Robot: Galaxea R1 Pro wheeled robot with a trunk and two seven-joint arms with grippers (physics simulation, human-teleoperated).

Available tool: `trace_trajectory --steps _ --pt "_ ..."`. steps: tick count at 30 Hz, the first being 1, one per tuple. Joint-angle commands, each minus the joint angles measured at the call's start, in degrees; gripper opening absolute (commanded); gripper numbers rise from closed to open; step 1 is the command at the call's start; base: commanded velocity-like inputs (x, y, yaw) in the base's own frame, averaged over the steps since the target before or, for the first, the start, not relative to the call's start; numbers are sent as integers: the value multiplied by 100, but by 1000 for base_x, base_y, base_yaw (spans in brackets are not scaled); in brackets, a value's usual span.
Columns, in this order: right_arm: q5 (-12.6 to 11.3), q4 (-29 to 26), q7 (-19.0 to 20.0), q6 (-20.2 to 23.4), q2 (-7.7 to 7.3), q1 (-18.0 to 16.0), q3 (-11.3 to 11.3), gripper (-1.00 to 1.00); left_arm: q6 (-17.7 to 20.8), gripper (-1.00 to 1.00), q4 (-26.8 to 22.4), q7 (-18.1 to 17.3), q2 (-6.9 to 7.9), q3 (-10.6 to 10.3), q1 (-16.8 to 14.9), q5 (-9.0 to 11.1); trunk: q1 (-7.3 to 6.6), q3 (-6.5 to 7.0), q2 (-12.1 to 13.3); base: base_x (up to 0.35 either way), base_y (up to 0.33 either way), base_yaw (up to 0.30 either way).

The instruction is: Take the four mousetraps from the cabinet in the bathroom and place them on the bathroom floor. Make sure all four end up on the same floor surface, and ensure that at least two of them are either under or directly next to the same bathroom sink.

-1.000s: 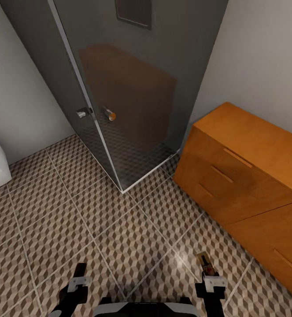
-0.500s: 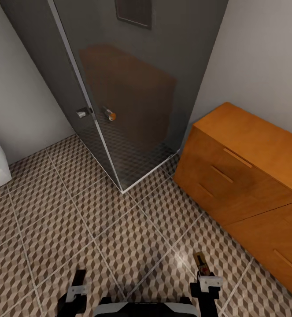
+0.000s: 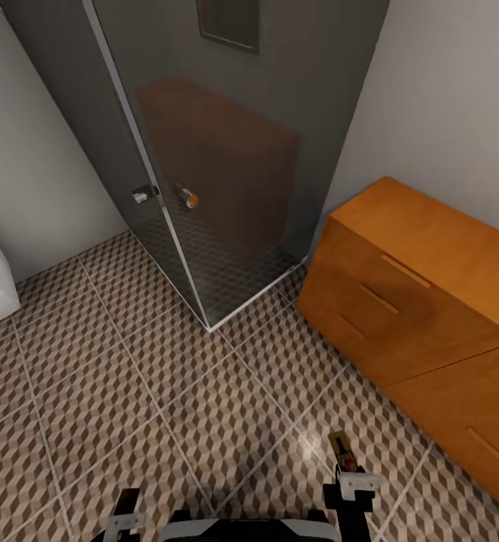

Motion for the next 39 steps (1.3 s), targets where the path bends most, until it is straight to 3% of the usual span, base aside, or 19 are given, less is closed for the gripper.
trace_trajectory --steps 1,39 --pt "43 6 -53 1 3 0 6 -100 -19 -100 11 12 1 36 -3 -17 3 2 -8 0 0 0" --pt "43 7 -55 3 1 -3 6 -100 -20 -100 19 12 4 36 -3 -17 3 327 -8 0 0 0"
